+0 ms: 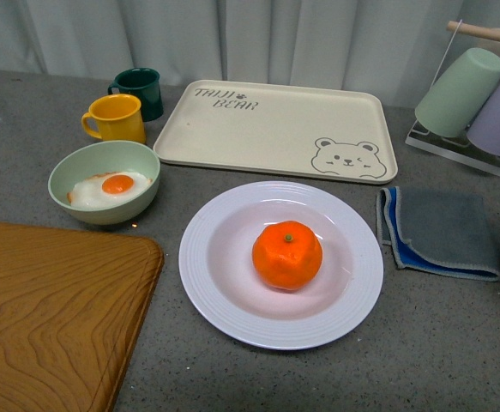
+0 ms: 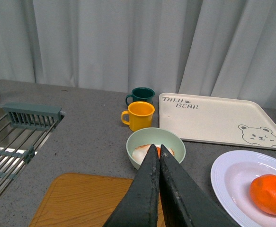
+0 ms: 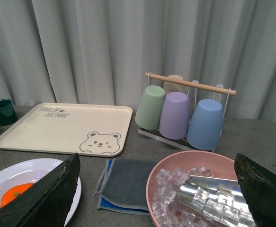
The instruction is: Place orange and plate with both arms
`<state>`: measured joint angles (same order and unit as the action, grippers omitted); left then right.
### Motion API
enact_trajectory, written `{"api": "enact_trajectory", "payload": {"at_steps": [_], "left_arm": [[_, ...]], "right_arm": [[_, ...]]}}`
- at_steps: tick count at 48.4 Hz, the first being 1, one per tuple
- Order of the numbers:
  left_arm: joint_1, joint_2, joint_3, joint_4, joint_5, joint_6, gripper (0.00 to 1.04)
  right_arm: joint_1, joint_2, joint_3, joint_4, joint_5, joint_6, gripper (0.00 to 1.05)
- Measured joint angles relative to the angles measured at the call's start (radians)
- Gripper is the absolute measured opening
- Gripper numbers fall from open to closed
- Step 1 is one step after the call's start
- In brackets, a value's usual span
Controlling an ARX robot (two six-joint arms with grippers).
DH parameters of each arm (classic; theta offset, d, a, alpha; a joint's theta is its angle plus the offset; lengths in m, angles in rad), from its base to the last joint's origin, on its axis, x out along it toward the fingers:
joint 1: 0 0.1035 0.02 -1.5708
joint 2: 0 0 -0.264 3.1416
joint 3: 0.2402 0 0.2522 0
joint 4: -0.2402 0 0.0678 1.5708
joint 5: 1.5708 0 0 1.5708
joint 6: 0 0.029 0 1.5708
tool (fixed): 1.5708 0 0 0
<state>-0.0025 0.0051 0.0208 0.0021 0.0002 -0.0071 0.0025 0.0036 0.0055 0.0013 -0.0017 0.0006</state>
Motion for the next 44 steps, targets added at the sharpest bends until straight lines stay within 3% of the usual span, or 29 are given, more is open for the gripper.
{"api": "enact_trajectory", "payload": {"at_steps": [7,12,27,32,40,44], "left_arm": [[0.0,0.0,0.0,-0.001,0.0,-0.001,0.05],[0.0,0.0,0.0,-0.001,0.0,0.0,0.26],[0.0,-0.001,0.0,-0.001,0.0,0.0,0.74],[0.0,-0.001,0.0,-0.001,0.0,0.0,0.99],[0.0,-0.001,0.0,-0.001,0.0,0.002,0.98],[0.0,-0.001,0.0,-0.001,0.0,0.002,0.98]], "right_arm": [[0.0,0.0,0.0,0.0,0.0,0.0,0.95],[0.0,0.0,0.0,0.0,0.0,0.0,0.95],[0.0,0.0,0.0,0.0,0.0,0.0,0.95],[0.0,0.0,0.0,0.0,0.0,0.0,0.95],[0.002,0.003,0.0,-0.004,0.006,-0.009,0.95],[0.02,0.065,0.013,-0.021,0.076,-0.116,0.95]]}}
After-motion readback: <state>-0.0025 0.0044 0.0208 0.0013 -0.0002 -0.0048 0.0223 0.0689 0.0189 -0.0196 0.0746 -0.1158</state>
